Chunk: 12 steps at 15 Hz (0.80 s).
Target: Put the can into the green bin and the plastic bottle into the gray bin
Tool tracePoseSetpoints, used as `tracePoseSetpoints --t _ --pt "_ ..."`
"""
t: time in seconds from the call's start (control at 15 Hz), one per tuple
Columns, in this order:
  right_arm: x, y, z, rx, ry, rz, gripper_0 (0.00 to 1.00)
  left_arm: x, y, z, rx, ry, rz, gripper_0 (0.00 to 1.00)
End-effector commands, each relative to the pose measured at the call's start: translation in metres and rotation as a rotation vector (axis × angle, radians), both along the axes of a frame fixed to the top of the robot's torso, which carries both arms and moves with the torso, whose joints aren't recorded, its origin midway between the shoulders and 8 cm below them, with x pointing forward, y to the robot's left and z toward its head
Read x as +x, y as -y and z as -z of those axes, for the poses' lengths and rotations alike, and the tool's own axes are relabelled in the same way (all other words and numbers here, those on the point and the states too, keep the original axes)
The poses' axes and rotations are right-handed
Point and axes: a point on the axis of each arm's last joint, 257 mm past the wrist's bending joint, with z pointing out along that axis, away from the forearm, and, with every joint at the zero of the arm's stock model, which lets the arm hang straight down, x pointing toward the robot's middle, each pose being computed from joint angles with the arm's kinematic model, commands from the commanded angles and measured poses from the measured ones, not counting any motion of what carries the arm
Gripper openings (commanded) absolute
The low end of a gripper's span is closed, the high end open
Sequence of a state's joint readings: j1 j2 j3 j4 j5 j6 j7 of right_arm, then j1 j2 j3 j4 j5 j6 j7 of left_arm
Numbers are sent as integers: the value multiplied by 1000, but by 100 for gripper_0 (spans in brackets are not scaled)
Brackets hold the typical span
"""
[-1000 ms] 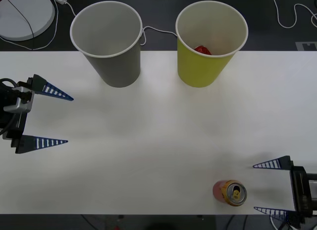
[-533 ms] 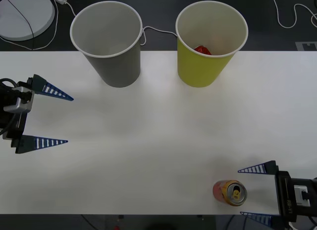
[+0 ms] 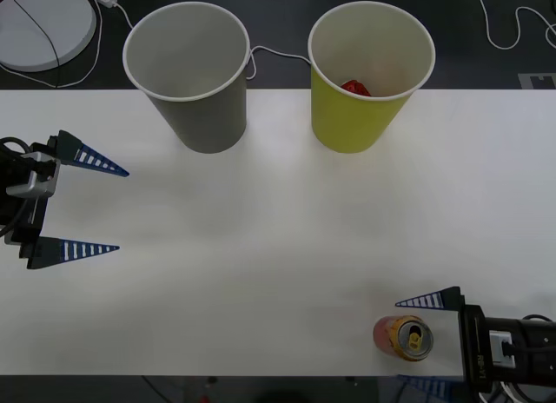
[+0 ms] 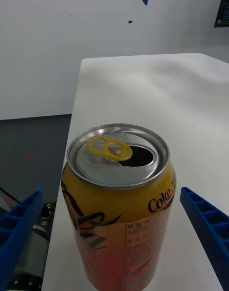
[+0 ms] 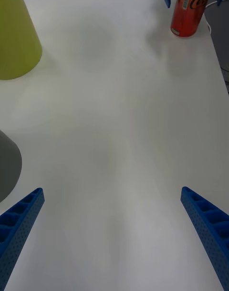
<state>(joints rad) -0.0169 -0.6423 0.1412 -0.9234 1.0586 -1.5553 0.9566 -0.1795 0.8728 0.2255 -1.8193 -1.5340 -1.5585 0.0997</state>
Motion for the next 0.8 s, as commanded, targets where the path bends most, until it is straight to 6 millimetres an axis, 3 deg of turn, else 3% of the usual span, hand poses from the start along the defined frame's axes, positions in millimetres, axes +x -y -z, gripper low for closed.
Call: tracePoseSetpoints --t 0.07,0.4,0.47,0.53,0.6,0.8 --pt "4 -9 4 7 8 15 100 0 0 0 0 0 0 100" --pt "9 -19 8 10 16 22 100 0 0 0 0 0 0 100" --pt "9 -20 8 7 23 20 85 0 0 0 0 0 0 100" --pt "10 -19 8 6 23 22 26 0 0 0 0 0 0 100" --pt "9 -19 8 8 22 22 4 0 0 0 0 0 0 100" --pt "9 -19 8 8 17 22 0 0 0 0 0 0 0 100"
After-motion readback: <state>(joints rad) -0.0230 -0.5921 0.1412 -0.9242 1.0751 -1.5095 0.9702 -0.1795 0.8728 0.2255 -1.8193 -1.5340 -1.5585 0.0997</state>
